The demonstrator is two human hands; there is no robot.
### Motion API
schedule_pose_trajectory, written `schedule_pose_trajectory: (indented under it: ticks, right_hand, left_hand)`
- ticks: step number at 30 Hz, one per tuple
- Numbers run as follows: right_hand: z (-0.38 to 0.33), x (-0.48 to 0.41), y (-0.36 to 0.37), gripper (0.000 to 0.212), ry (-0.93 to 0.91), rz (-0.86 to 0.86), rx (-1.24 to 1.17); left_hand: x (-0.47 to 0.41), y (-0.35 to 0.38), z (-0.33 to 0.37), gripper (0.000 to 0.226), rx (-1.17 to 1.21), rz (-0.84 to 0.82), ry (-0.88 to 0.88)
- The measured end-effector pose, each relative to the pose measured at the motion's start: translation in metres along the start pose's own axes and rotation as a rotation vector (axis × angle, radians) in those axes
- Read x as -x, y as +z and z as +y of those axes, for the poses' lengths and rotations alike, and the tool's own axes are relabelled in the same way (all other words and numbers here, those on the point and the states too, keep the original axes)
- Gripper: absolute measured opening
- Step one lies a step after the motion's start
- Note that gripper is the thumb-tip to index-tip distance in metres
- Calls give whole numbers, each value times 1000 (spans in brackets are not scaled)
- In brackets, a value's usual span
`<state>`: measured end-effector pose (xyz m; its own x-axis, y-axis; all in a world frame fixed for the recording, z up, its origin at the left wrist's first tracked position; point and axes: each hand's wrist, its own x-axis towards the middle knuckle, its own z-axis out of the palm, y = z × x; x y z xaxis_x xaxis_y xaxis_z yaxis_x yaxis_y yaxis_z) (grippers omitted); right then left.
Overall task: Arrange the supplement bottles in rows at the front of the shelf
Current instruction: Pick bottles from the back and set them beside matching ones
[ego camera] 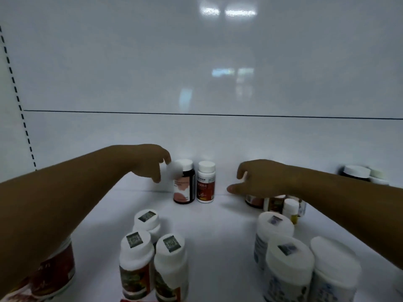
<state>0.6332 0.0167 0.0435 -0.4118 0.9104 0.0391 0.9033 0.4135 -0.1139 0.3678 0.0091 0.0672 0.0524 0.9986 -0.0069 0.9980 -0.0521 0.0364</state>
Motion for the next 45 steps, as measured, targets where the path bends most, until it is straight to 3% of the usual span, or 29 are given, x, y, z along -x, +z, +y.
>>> schedule_pose_trajectory:
  ticks: [7,18,22,26,33,38,45]
  right_hand:
    - [-25,-88,20,59,-32,116,-62]
    - [-47,-110,32,35,-10,251,-159]
    - [-46,-74,-1,42,-16,369,-363]
    - [-46,-18,-47,45,-44,473,-716]
    - [-77,87,-58,34,-235,394,-1085]
    - [-104,132,-26,42,-285,276,-1152]
    - [-143,156,-8,40,-337,210,-1211]
  left_hand:
    - [-58,13,7,64,47,37,168]
    - [-69,19,7,51,277,-5,173]
    - [-38,-5,5,47,413,157,214]
    - [18,-51,2,49,822,277,221]
    - [135,-57,24,40,1078,525,193]
    - [205,-23,30,40,1051,519,111]
    - [266,-6,15,23,1025,585,24]
